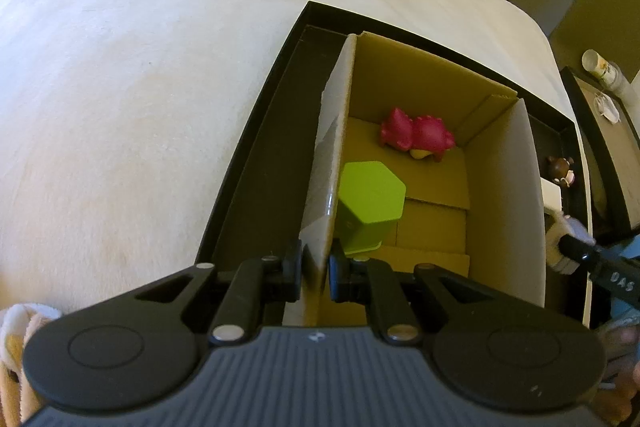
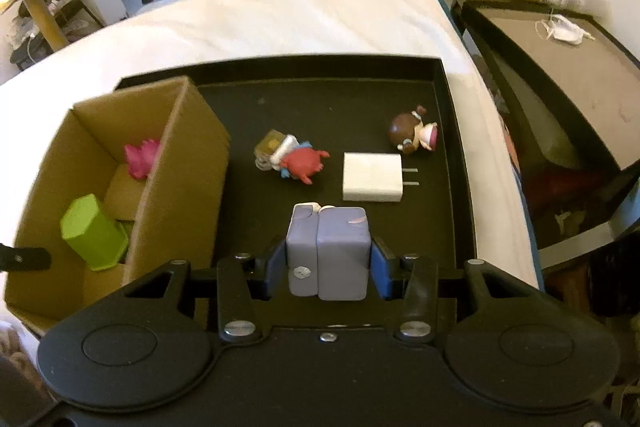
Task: Organize rigid objects
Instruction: 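Close the right gripper on the grey-lavender block, then lift the grey block with the right gripper and carry it over the box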
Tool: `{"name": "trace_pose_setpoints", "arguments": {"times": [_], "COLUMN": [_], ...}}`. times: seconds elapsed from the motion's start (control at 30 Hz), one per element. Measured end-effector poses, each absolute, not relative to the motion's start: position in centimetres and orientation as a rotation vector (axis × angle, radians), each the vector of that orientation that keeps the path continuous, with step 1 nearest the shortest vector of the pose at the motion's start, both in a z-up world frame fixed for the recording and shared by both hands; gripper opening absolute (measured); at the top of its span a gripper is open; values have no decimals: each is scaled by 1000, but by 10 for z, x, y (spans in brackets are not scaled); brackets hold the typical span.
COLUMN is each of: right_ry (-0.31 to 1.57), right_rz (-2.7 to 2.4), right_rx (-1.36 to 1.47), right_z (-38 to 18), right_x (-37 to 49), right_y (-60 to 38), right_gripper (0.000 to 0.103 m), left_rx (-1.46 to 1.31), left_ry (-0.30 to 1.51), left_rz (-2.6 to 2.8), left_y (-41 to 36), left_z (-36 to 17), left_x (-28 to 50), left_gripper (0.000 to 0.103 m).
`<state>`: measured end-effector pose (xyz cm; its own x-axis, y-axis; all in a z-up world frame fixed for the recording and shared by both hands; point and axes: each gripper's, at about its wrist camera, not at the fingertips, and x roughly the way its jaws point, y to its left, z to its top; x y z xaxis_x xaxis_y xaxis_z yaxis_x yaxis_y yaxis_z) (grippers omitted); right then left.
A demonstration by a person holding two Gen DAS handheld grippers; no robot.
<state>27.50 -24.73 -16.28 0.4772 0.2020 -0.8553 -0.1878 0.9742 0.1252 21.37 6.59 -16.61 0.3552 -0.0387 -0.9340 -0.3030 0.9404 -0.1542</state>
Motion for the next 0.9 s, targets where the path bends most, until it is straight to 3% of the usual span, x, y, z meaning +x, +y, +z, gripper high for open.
{"name": "trace_pose_setpoints", "arguments": {"times": [0.9], "right_ry": [871], "right_rz": [378], "right_rx": [-15], "right_z": [-84], "right_x": [269], "right_y": [-202], "right_gripper": [44], "left_rx": [-322], "left_ry": [1197], "left_rz": [164], "left_y": [66], "left_z": [-168], "left_x": [214], "left_gripper": [12]}}
